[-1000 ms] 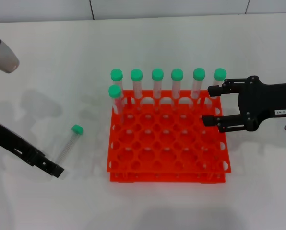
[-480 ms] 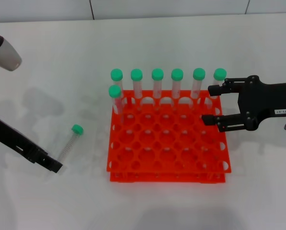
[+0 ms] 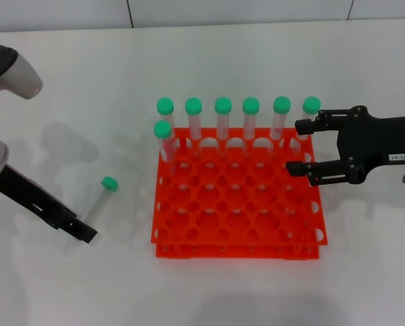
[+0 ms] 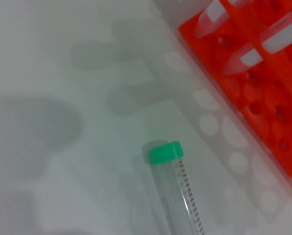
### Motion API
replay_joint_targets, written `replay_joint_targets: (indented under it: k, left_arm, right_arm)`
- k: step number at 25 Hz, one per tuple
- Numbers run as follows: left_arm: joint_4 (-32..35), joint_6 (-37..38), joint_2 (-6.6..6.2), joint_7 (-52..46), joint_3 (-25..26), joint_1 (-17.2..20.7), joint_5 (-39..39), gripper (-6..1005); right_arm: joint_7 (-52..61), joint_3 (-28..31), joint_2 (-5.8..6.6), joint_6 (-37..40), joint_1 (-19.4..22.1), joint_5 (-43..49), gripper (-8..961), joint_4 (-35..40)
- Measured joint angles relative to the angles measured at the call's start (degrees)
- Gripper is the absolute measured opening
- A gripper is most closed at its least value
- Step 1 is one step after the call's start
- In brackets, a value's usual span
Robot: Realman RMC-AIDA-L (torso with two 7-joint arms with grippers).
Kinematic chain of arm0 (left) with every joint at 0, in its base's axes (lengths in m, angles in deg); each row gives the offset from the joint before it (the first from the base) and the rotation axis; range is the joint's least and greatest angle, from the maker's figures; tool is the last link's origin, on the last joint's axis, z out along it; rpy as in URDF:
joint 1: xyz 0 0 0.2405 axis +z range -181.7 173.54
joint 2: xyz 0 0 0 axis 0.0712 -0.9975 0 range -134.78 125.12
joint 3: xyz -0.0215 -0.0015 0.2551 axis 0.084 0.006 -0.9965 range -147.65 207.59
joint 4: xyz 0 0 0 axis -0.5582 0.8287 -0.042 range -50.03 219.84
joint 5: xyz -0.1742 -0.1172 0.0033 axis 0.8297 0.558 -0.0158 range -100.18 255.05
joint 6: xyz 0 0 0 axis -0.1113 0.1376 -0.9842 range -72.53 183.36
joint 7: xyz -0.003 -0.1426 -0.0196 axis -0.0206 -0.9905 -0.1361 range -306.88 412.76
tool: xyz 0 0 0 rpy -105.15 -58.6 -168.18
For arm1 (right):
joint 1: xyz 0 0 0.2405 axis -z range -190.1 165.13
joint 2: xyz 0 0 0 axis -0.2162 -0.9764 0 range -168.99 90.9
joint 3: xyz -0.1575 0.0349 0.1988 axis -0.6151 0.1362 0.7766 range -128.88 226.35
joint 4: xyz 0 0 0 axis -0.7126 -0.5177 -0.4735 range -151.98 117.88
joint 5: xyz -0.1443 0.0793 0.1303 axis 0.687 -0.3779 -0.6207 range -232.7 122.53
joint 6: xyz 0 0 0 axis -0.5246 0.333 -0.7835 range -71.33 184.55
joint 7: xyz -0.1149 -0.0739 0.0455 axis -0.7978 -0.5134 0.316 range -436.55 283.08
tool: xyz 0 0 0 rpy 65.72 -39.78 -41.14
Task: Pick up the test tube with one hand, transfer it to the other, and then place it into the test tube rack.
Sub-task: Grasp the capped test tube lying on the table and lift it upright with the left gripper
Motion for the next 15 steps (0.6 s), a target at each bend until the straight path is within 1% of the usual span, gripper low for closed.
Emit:
replay_joint_targets:
  k: [15]
  left_arm:
    - [-1.3, 0.0, 0.00, 0.3, -0.6, -0.4, -0.1, 611]
  right_arm:
    - [0.0, 0.0, 0.00, -0.1, -0.1, 0.0, 751, -0.1]
